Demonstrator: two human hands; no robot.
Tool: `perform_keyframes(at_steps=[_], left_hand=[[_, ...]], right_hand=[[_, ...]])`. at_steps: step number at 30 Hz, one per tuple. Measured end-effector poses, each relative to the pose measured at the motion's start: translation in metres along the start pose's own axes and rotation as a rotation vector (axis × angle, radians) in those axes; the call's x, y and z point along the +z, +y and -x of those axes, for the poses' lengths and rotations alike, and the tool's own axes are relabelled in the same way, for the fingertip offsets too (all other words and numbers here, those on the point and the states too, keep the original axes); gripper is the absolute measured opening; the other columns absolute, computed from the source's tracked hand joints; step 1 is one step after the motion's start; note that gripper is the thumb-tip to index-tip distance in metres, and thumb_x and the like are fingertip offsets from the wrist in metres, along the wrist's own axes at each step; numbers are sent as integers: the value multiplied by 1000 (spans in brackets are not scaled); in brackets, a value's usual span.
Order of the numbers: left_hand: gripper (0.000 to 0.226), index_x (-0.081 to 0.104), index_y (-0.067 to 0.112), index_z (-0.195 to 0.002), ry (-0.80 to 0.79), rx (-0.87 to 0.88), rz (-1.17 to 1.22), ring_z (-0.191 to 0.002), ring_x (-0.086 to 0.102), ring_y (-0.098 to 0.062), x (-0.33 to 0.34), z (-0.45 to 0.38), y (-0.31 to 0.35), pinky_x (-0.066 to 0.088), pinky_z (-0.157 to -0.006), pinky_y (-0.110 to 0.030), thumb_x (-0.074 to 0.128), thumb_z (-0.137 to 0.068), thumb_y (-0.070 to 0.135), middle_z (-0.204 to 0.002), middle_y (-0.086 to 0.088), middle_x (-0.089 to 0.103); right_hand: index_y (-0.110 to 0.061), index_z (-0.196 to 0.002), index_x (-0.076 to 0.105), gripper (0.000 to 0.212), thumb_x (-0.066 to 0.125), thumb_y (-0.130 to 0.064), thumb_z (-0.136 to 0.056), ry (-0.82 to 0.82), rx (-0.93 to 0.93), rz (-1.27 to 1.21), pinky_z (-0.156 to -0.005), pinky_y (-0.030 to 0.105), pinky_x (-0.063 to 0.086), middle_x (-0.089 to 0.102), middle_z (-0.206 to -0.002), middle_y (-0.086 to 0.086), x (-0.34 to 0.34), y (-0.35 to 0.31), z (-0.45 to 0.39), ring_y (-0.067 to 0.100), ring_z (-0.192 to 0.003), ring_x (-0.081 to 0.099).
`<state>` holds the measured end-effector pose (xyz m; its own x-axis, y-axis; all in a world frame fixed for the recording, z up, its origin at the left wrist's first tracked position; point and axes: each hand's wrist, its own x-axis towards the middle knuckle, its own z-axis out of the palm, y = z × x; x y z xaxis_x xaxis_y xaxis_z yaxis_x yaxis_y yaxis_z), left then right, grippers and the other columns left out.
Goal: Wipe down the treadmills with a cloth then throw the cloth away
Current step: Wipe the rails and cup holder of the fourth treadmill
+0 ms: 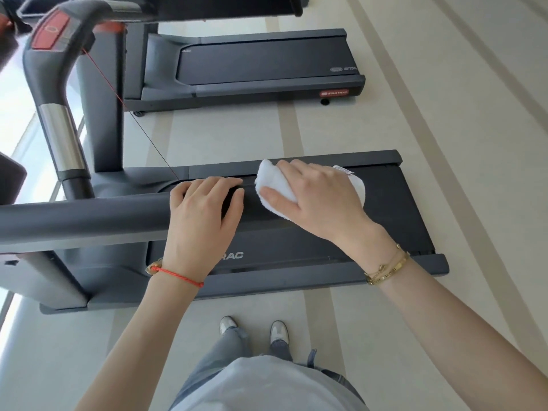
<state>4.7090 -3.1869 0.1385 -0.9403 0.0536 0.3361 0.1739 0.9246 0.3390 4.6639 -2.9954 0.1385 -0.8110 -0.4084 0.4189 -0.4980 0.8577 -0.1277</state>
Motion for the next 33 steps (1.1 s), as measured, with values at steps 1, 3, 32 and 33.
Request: perform_keyframes(at_steps=[1,3,32,33], left_hand=[[26,69,18,-111,7,-9,-6,-96,63,-22,-1,1,-4,35,-104,-42,47,-100,26,-101,4,70],[25,69,18,-111,17,-27,-21,-100,62,-21,-4,4,-13,32,-109,-42,47,-100,25,-104,4,70],[18,68,20,-112,174,-160,-42,-112,57,-20,-124,59,-278,28,-115,-46,57,-97,20,-111,6,67],[18,68,20,-111,188,-160,-39,-112,57,-21,-129,61,-290,30,-113,-46,57,-97,20,-111,5,67]], right_hand=[[-15,-92,60,46,40,-56,-93,-8,-14,14,-54,27,24,62,-73,-1,0,-5,-3,24,-59,57],[-15,-90,59,46,40,-56,-93,-17,-48,28,-52,26,22,61,-70,-2,2,-15,-10,23,-54,55],[-9,-130,53,61,41,-58,-95,24,-422,90,-83,32,51,59,-123,3,99,-287,-109,20,-98,61],[-9,-130,52,61,41,-58,-95,22,-426,95,-83,32,51,59,-122,3,103,-299,-114,20,-98,61]])
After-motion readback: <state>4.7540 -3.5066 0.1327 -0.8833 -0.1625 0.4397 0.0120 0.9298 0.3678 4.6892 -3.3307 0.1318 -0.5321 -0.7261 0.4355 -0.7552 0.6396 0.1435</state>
